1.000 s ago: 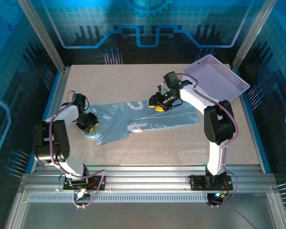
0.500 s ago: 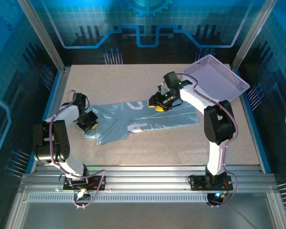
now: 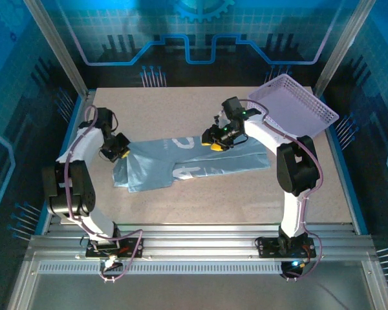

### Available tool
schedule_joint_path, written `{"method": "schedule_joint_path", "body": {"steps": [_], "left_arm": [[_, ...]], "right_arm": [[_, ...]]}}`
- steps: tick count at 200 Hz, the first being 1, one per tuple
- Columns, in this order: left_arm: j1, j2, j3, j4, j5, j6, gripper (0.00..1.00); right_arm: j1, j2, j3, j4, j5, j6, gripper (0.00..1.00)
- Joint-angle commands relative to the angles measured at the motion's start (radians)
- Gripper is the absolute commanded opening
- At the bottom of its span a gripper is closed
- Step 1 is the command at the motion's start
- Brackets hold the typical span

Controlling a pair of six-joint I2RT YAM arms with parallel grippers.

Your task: Fold and stack the t-shirts

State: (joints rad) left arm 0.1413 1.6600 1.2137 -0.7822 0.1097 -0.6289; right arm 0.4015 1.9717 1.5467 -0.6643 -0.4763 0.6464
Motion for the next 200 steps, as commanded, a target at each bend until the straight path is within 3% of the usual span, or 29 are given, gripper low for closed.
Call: {"method": "schedule_joint_path", "body": {"steps": [1,113,165,189,200], "left_arm": [[0.007,0.056,0.07,-0.104,0.007,0.001,0.0],[0.018,0.305,0.413,-0.272,-0.008,0.07,0.0],[0.018,0.41,0.487,-0.279,-0.041,0.088,0.0],[0.019,0.434,0.469,-0.247,-0.082,0.111,0.21],[0.017,0.435,0.454,-0.228,-0.101,0.121,0.25]], "right_arm": [[0.016,0.006,0.013,-0.019,-0.013,-0.01,0.51],[0.013,0.01,0.016,-0.023,-0.012,-0.011,0.51],[0.011,0.009,0.013,-0.027,-0.012,-0.013,0.51],[0.009,0.0,0.007,-0.033,0.008,-0.014,0.51],[0.004,-0.007,-0.001,-0.041,0.027,-0.017,0.5]]}}
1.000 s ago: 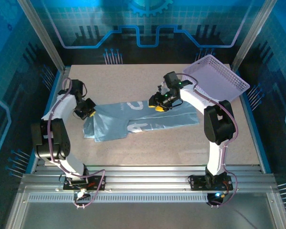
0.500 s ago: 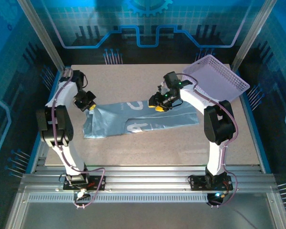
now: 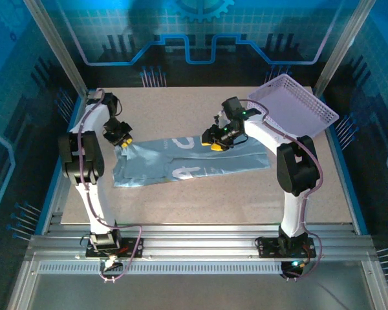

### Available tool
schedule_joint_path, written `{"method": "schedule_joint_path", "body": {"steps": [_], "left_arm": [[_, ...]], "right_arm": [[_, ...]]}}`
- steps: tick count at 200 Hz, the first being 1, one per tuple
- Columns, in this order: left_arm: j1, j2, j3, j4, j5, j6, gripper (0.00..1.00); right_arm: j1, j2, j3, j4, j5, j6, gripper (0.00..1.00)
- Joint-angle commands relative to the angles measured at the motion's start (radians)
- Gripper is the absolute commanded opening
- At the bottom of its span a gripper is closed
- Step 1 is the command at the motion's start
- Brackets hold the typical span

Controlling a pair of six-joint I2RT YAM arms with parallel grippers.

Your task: Fold and stack the t-shirts

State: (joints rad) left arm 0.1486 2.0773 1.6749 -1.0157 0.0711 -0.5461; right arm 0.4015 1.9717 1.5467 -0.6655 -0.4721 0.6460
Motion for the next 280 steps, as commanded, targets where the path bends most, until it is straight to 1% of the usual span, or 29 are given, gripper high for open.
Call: {"method": "schedule_joint_path", "body": {"steps": [1,15,32,39,45,57,74,83,99,119,129,142,166,183,201,210,224,241,259,280], "left_arm": [[0.01,0.015,-0.009,0.01,-0.063,0.04,0.25],[-0.003,-0.036,-0.072,0.055,-0.124,0.046,0.29],[-0.012,-0.141,-0.165,0.083,-0.231,0.019,0.4],[-0.012,-0.2,-0.208,0.099,-0.254,-0.002,0.43],[-0.013,-0.25,-0.252,0.117,-0.256,-0.022,0.44],[-0.028,-0.342,-0.326,0.154,-0.22,-0.078,0.42],[-0.086,-0.392,-0.389,0.179,-0.107,-0.175,0.36],[-0.126,-0.387,-0.403,0.18,-0.059,-0.231,0.35],[-0.187,-0.367,-0.438,0.225,-0.009,-0.33,0.33],[-0.213,-0.321,-0.471,0.31,0.032,-0.452,0.31],[-0.215,-0.285,-0.458,0.332,0.048,-0.485,0.31],[-0.215,-0.218,-0.411,0.322,0.05,-0.49,0.31],[-0.212,-0.081,-0.295,0.259,0.032,-0.438,0.29],[-0.199,-0.004,-0.226,0.252,0.022,-0.419,0.29],[-0.183,0.079,-0.126,0.271,0.03,-0.396,0.3],[-0.181,0.13,-0.06,0.304,0.058,-0.361,0.31],[-0.182,0.214,0.037,0.413,0.165,-0.334,0.31],[-0.195,0.312,0.187,0.471,0.226,-0.357,0.31],[-0.214,0.433,0.403,0.519,0.294,-0.393,0.33],[-0.239,0.568,0.664,0.547,0.375,-0.452,0.34]], "right_arm": [[0.003,-0.008,-0.001,-0.04,0.025,-0.017,0.5],[-0.015,-0.027,-0.021,-0.042,0.056,-0.015,0.5],[-0.058,-0.056,-0.056,-0.039,0.093,-0.016,0.5],[-0.079,-0.061,-0.069,-0.042,0.107,-0.019,0.5],[-0.1,-0.063,-0.077,-0.048,0.118,-0.024,0.49],[-0.139,-0.055,-0.085,-0.071,0.15,-0.036,0.48],[-0.184,-0.034,-0.079,-0.123,0.218,-0.058,0.46],[-0.204,-0.019,-0.068,-0.148,0.257,-0.074,0.45],[-0.231,0.015,-0.039,-0.187,0.323,-0.099,0.44],[-0.248,0.071,0.007,-0.228,0.387,-0.12,0.43],[-0.251,0.103,0.035,-0.25,0.412,-0.128,0.43],[-0.249,0.146,0.065,-0.282,0.437,-0.131,0.42],[-0.242,0.214,0.101,-0.341,0.447,-0.108,0.39],[-0.227,0.196,0.063,-0.339,0.446,-0.082,0.39],[-0.201,0.15,-0.015,-0.332,0.44,-0.036,0.4],[-0.189,0.125,-0.071,-0.319,0.416,-0.005,0.4],[-0.161,0.085,-0.165,-0.275,0.349,0.04,0.4],[-0.098,0.048,-0.246,-0.252,0.299,0.097,0.4],[-0.017,0.009,-0.306,-0.226,0.234,0.17,0.41],[0.066,-0.035,-0.313,-0.193,0.164,0.232,0.42]]}}
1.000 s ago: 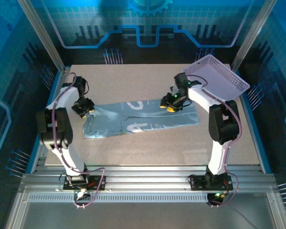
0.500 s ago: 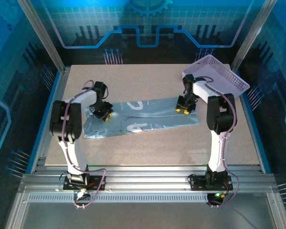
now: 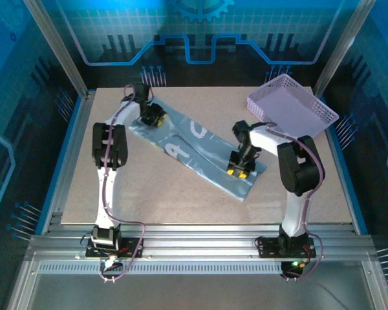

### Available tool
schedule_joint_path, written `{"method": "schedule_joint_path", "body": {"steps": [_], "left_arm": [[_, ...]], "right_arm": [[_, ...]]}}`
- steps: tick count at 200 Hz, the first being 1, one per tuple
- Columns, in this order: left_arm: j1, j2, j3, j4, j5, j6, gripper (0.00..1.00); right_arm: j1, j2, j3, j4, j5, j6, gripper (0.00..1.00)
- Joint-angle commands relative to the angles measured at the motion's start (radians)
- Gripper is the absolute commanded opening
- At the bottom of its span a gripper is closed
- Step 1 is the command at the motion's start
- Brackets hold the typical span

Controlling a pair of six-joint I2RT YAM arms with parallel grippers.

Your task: Fold and stack the t-shirts

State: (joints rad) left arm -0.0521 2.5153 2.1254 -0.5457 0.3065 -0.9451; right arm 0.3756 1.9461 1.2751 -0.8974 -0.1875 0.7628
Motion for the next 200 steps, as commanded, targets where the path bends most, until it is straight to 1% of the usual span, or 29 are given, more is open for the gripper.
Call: {"method": "schedule_joint_path", "body": {"steps": [1,9,17,27,34,48,61,76,90,106,122,151,173,200], "left_arm": [[-0.041,0.134,0.223,0.077,0.141,-0.055,0.34],[-0.051,0.149,0.286,0.075,0.145,-0.057,0.35],[-0.059,0.135,0.304,0.077,0.141,-0.057,0.36],[-0.069,0.077,0.273,0.079,0.122,-0.052,0.36],[-0.076,0.014,0.218,0.079,0.101,-0.046,0.37],[-0.089,-0.146,0.028,0.077,0.025,-0.051,0.37],[-0.091,-0.293,-0.194,0.086,-0.04,-0.121,0.36],[-0.093,-0.406,-0.441,0.191,-0.046,-0.243,0.33],[-0.091,-0.421,-0.547,0.271,-0.028,-0.314,0.32],[-0.082,-0.394,-0.554,0.259,-0.054,-0.331,0.3],[-0.074,-0.355,-0.538,0.276,-0.094,-0.341,0.29],[-0.072,-0.243,-0.44,0.267,-0.088,-0.352,0.27],[-0.081,-0.173,-0.388,0.266,-0.069,-0.359,0.27],[-0.109,-0.074,-0.289,0.256,0.001,-0.333,0.27]], "right_arm": [[0.097,-0.011,-0.041,0.039,-0.122,0.117,0.42],[0.112,-0.032,-0.024,0.05,-0.127,0.119,0.43],[0.122,-0.053,0.001,0.054,-0.122,0.109,0.44],[0.125,-0.079,0.043,0.041,-0.091,0.084,0.45],[0.122,-0.096,0.074,0.032,-0.063,0.059,0.46],[0.104,-0.119,0.126,0.037,-0.02,0.002,0.48],[0.074,-0.108,0.161,0.08,-0.03,-0.05,0.48],[0.034,-0.042,0.226,0.127,-0.061,-0.11,0.46],[0.013,0.055,0.331,0.142,-0.078,-0.164,0.45],[0.009,0.17,0.457,0.158,-0.101,-0.212,0.44],[0.006,0.282,0.575,0.143,-0.11,-0.211,0.41],[0.002,0.418,0.687,0.11,-0.087,-0.191,0.4],[-0.012,0.445,0.687,0.066,-0.044,-0.132,0.39],[-0.035,0.397,0.566,0.052,-0.01,-0.048,0.38]]}}
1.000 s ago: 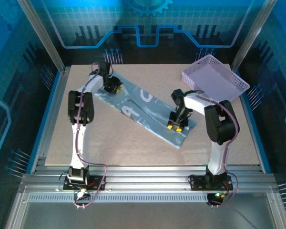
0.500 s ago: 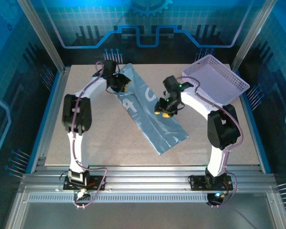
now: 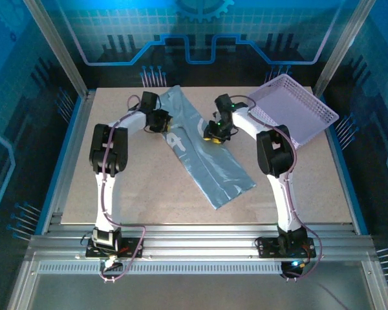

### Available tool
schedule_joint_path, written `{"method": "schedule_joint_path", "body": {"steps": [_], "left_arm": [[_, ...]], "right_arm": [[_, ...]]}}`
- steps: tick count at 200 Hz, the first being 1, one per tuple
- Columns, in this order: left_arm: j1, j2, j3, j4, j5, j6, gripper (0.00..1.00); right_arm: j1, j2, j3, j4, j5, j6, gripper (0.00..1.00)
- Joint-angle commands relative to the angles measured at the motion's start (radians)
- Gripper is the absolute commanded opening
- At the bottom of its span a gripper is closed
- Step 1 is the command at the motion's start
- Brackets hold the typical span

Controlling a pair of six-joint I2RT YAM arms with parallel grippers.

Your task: Fold and stack the t-shirts

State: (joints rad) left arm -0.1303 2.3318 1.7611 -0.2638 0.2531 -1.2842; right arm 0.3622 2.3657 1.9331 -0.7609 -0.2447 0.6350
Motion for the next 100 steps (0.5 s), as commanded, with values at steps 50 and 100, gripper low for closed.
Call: {"method": "schedule_joint_path", "body": {"steps": [50,100], "left_arm": [[-0.091,0.245,0.231,-0.036,0.115,0.036,0.27],[-0.106,0.388,0.485,-0.076,0.162,0.034,0.27]], "right_arm": [[-0.027,-0.176,-0.372,-0.02,0.034,0.218,0.38],[-0.045,-0.189,-0.381,0.017,0.035,0.245,0.39]]}}
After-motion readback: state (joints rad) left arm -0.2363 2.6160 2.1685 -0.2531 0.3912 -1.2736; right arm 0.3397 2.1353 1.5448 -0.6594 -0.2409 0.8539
